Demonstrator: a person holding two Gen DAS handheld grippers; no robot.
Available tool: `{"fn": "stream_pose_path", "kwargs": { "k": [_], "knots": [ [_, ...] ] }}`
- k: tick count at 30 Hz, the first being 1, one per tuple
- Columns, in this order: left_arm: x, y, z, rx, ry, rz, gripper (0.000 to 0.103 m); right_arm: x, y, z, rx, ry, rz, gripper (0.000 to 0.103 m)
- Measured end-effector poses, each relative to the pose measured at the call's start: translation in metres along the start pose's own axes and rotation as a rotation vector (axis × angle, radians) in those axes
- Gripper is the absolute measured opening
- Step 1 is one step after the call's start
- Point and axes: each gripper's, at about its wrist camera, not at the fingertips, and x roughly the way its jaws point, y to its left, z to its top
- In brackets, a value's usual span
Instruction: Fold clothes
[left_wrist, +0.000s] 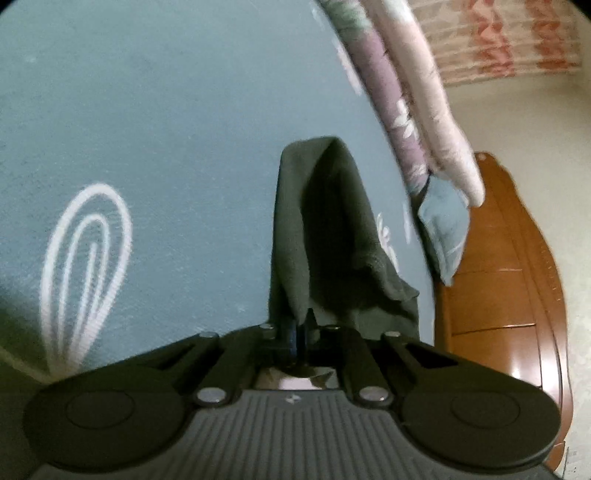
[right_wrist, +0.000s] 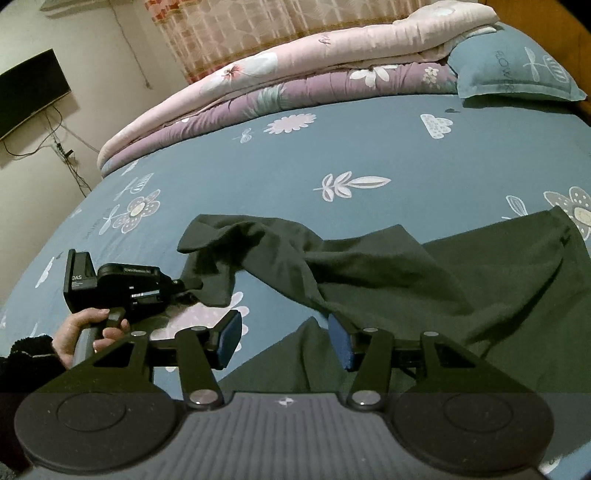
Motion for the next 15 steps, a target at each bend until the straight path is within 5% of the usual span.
{"fn": "stream_pose_path", "kwargs": {
  "k": [4, 15],
  "knots": [
    [0.018, -0.009, 0.006, -0.042, 0.052, -0.056, 0.019, 0.001, -0.003, 0.000, 0.011, 0.003, -0.010, 0.059],
    [0.023, -0.010, -0.004, 0.002, 0.022, -0.069, 0.018, 0.006, -0.006, 0.000, 0.013, 0.011, -0.011, 0.064]
  ]
}}
